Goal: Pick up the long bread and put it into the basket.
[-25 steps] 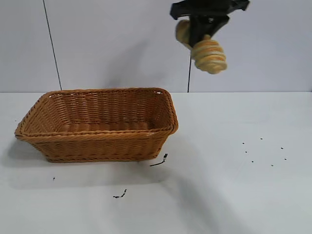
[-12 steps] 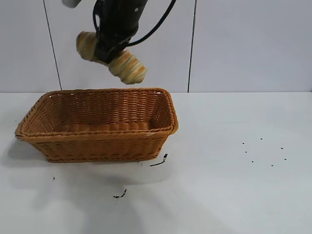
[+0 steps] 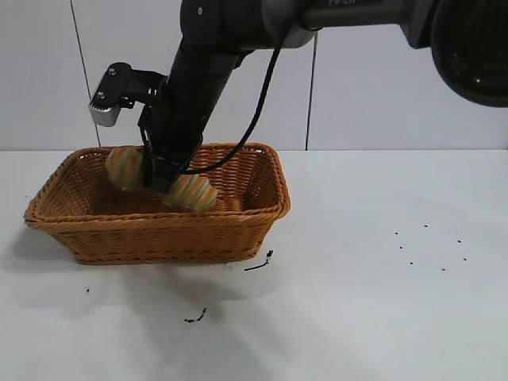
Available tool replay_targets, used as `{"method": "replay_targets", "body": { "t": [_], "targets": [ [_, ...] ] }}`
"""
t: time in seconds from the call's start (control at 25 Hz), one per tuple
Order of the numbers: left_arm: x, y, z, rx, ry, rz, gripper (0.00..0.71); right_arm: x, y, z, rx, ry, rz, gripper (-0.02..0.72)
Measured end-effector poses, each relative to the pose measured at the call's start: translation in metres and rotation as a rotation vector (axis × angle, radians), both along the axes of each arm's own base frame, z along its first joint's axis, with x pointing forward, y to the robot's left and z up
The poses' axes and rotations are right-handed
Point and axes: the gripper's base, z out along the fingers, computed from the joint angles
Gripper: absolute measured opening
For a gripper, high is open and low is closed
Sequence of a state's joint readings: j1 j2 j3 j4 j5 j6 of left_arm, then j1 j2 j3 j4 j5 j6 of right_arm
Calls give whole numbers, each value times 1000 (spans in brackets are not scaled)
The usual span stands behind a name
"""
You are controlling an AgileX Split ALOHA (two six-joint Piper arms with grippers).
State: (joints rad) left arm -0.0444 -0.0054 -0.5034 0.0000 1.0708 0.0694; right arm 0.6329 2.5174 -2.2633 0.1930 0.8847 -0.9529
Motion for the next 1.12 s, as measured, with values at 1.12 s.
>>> {"method": "replay_targets", "body": {
  "t": [1.12],
  "targets": [
    [0, 0, 0, 0, 0, 0, 696, 62, -207, 111, 307, 223, -1158, 636]
  ]
}}
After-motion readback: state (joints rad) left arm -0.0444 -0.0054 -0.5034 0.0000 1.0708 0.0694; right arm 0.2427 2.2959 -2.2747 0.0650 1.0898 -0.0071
